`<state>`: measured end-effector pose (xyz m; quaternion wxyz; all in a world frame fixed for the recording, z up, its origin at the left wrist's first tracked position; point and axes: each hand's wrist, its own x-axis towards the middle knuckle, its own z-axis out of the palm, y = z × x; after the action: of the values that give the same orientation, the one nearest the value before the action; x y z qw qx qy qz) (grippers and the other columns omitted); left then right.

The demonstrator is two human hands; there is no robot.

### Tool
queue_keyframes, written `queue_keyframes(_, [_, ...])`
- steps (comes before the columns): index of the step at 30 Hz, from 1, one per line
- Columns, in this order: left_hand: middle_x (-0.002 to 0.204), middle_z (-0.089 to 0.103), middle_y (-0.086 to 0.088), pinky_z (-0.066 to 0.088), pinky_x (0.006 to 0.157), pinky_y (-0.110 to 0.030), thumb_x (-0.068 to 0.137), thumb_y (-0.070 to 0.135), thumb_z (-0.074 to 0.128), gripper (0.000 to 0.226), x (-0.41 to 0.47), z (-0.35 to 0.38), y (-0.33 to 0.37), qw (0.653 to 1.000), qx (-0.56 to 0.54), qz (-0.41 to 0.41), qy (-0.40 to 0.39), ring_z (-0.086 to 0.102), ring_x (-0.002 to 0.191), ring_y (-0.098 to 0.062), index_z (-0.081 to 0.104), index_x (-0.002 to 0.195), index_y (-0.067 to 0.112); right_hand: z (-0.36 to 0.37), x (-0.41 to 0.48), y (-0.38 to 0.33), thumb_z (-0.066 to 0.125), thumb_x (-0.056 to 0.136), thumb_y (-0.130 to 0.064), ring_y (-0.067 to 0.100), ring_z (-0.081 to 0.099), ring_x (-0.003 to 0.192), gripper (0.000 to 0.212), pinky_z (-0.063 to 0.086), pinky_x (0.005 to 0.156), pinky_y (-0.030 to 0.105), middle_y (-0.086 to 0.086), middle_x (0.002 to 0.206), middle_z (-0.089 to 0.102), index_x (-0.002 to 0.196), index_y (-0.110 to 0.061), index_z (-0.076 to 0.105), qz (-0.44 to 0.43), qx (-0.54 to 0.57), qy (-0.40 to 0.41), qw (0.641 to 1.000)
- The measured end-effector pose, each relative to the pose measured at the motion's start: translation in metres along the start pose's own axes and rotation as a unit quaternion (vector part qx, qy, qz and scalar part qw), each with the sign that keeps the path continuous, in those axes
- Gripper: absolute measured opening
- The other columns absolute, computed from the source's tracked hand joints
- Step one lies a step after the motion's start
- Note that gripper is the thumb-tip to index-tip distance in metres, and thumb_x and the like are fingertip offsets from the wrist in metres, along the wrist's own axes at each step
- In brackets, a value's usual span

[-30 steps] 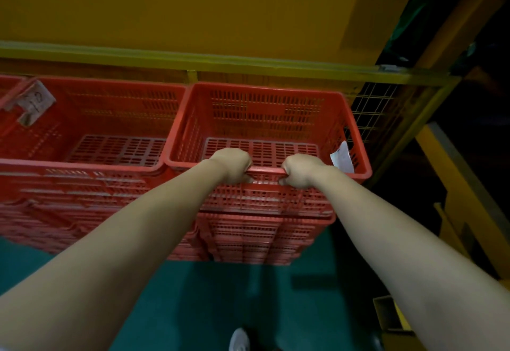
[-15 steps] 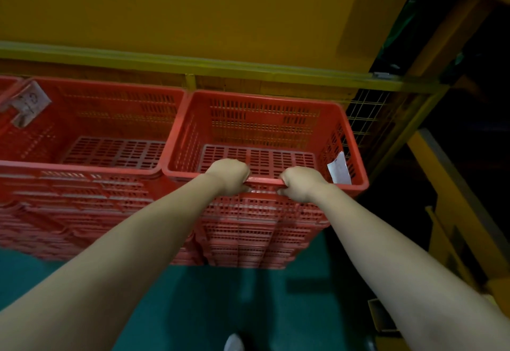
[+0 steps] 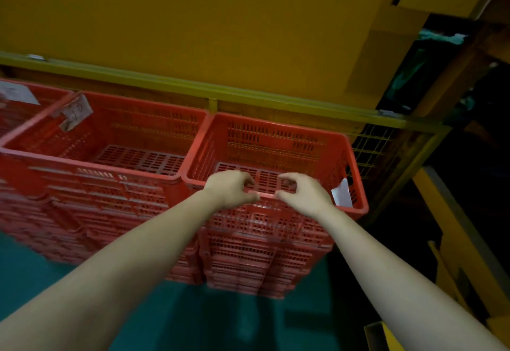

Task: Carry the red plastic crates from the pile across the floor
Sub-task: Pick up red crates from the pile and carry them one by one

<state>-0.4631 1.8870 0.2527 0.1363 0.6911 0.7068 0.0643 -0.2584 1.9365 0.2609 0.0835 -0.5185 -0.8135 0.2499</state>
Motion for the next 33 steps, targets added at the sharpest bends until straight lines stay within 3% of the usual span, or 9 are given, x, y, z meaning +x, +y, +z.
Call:
queue_keyframes(3, [0.125,0.063,0.007,0.05,0.092,-0.035,0.081,0.058,0.062,0.049,-0.015,-0.018,-0.002,0.995,-0.065,-0.041,0.066,0.059,0.115,-0.015,0.06,0.123,0.032,-0.016,-0.001,-0.022,0.064,0.088,-0.036,0.013,0.059,0.109,0.04,0.049,0.09,0.034,-0.006,0.121,0.063,0.128,-0.032,0.059,-0.039,0.079,0.061,0.994])
queue_keyframes(7, [0.118,0.066,0.006,0.051,0.091,-0.034,0.085,0.042,0.066,0.039,-0.04,-0.044,-0.004,0.972,-0.169,-0.102,0.125,0.061,0.109,-0.012,0.061,0.121,0.027,-0.033,-0.003,-0.052,0.061,0.091,-0.029,0.007,0.059,0.088,0.03,0.051,0.075,0.032,-0.014,0.096,0.063,0.121,-0.032,0.062,-0.087,0.126,0.092,0.984])
queue_keyframes(12, [0.103,0.068,0.005,0.052,0.087,-0.032,0.084,0.033,0.071,0.035,-0.094,-0.074,-0.013,0.927,-0.259,-0.184,0.2,0.064,0.095,-0.012,0.065,0.116,0.023,-0.042,-0.006,-0.098,0.063,0.09,-0.027,0.01,0.059,0.093,0.029,0.049,0.081,0.032,-0.01,0.103,0.062,0.118,-0.03,0.064,-0.168,0.155,0.056,0.972])
queue_keyframes(17, [0.101,0.066,0.009,0.049,0.084,-0.025,0.085,0.031,0.069,0.034,-0.176,-0.098,-0.022,0.875,-0.281,-0.27,0.287,0.062,0.093,-0.007,0.064,0.118,0.022,-0.027,-0.02,-0.164,0.064,0.089,-0.026,0.011,0.059,0.102,0.032,0.05,0.088,0.033,-0.007,0.111,0.063,0.121,-0.028,0.063,-0.258,0.156,-0.037,0.953])
queue_keyframes(23, [0.094,0.069,0.01,0.052,0.092,-0.04,0.082,0.025,0.074,0.052,-0.308,-0.095,-0.045,0.768,-0.326,-0.388,0.39,0.067,0.093,-0.011,0.054,0.129,0.015,0.025,-0.073,-0.254,0.067,0.086,-0.028,0.013,0.061,0.104,0.038,0.049,0.093,0.035,-0.005,0.11,0.067,0.123,-0.026,0.063,-0.368,0.127,-0.156,0.908])
queue_keyframes(29, [0.103,0.069,0.008,0.052,0.089,-0.034,0.083,0.025,0.071,0.049,-0.46,-0.086,-0.048,0.667,-0.301,-0.494,0.47,0.065,0.096,-0.011,0.053,0.129,0.02,0.091,-0.16,-0.353,0.068,0.086,-0.026,0.013,0.06,0.108,0.042,0.047,0.097,0.03,0.0,0.119,0.065,0.127,-0.022,0.061,-0.48,0.09,-0.251,0.836])
queue_keyframes(33, [0.101,0.068,0.011,0.054,0.088,-0.039,0.082,0.03,0.072,0.051,-0.572,-0.069,-0.049,0.604,-0.279,-0.555,0.5,0.065,0.094,-0.011,0.054,0.129,0.021,0.141,-0.239,-0.418,0.067,0.086,-0.029,0.013,0.058,0.11,0.046,0.047,0.095,0.03,-0.001,0.125,0.061,0.13,-0.025,0.057,-0.54,0.069,-0.311,0.779])
